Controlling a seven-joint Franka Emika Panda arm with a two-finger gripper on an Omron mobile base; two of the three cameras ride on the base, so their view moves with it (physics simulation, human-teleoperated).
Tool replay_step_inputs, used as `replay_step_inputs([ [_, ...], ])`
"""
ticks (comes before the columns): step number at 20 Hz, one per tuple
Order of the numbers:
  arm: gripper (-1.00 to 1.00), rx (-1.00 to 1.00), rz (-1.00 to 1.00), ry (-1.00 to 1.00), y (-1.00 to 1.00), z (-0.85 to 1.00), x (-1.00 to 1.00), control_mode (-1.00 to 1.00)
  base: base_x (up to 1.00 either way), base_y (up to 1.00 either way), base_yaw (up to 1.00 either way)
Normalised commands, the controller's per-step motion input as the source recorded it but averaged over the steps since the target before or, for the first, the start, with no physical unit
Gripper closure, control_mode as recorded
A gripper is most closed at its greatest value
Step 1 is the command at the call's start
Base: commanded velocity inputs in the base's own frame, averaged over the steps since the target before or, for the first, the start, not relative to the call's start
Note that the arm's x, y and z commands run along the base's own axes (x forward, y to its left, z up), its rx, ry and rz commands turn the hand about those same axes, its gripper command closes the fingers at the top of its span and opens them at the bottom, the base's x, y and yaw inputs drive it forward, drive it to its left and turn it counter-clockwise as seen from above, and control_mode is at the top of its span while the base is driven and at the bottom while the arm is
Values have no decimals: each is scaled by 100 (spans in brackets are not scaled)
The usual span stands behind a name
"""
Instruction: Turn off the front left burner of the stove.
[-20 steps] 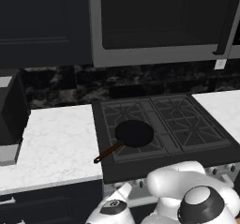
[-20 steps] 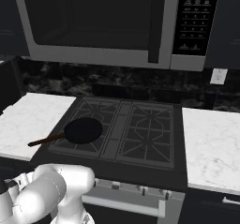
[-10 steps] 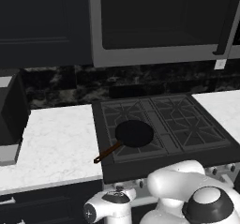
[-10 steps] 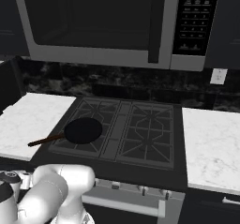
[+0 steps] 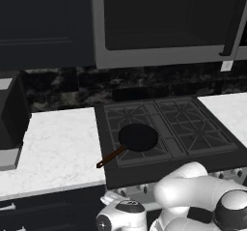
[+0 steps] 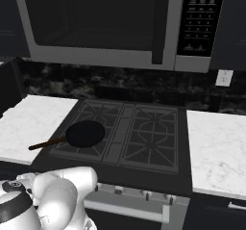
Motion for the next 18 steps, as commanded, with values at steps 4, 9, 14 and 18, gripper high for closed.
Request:
replay_step_inputs([
  [4,100,53,-37,-51,-32,53,26,-100,0,0,0],
  [9,100,29,-19,-25,-22,26,13,-100,0,0,0],
  [14,100,0,0,0,0,0,0,-100,0,0,0],
  [18,100,0,0,0,-1,0,-1,-100,0,0,0],
])
